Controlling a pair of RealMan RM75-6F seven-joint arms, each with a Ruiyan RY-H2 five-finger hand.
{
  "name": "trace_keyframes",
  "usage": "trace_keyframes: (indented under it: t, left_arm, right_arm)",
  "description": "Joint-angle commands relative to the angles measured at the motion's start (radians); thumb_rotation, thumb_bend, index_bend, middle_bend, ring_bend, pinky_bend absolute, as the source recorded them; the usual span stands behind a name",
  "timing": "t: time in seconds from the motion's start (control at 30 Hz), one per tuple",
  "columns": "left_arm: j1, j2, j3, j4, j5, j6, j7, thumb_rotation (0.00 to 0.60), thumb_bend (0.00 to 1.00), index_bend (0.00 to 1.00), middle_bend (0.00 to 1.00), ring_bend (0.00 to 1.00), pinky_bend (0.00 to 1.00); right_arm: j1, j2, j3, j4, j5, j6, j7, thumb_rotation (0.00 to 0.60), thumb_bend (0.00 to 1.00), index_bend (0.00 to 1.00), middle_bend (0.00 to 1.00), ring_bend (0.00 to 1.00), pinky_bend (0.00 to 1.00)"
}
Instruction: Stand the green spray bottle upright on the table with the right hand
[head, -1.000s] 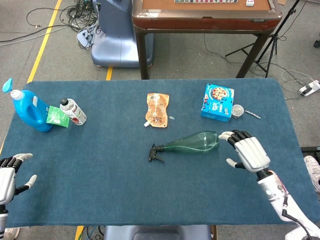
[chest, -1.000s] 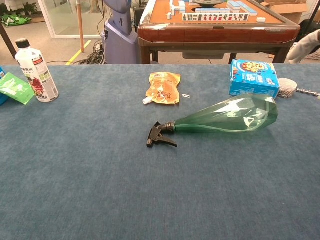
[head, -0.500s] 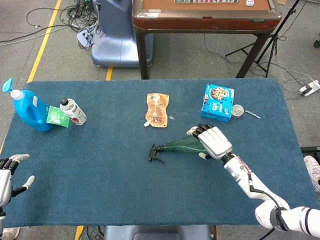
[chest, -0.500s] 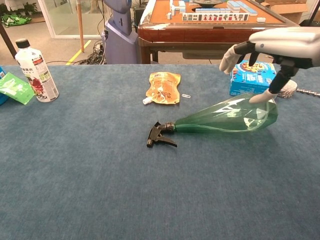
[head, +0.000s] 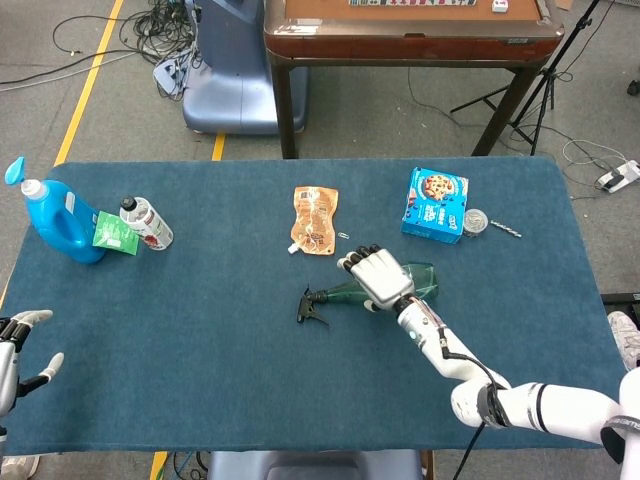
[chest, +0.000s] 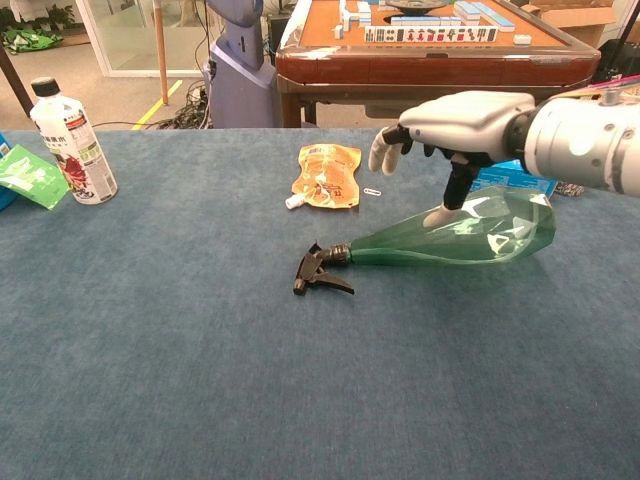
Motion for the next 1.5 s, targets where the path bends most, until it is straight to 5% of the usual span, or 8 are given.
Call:
trace_keyframes:
  t: [0.03,0.53,1.1,1.5]
  left_arm:
    - [0.002,0.000,-0.001,0.001,-0.002,0.002,-0.004,0.600,0.26,0.30,0.31,0.30,0.18]
    - [0.011,-0.002,0.000,0.022,0.000,0.004,-0.032,0.600,0.25,0.30,0.31,0.30,0.17]
    - [0.025,-0.006,0.007,0.055,0.002,0.007,-0.070,0.600,0.26,0.30,0.31,0.30,0.17]
    - [0.029,-0.011,0.006,0.062,0.005,0.010,-0.074,0.600,0.26,0.30,0.31,0.30,0.17]
  right_arm:
    - [0.038,-0.042,-0.015,0.034,0.047,0.004,-0.053,0.600,0.11,0.25,0.26,0.18,0.28]
    - [0.181,-0.226,-0.081,0.182,0.211,0.056,-0.267,0.600,0.13,0.25,0.28,0.18,0.28]
    - [0.235,-0.277,-0.140,0.251,0.336,0.085,-0.375,0.600,0.18,0.28,0.31,0.18,0.28]
    - [0.231,-0.275,-0.152,0.270,0.335,0.090,-0.347,0.600,0.31,0.47,0.41,0.27,0.28]
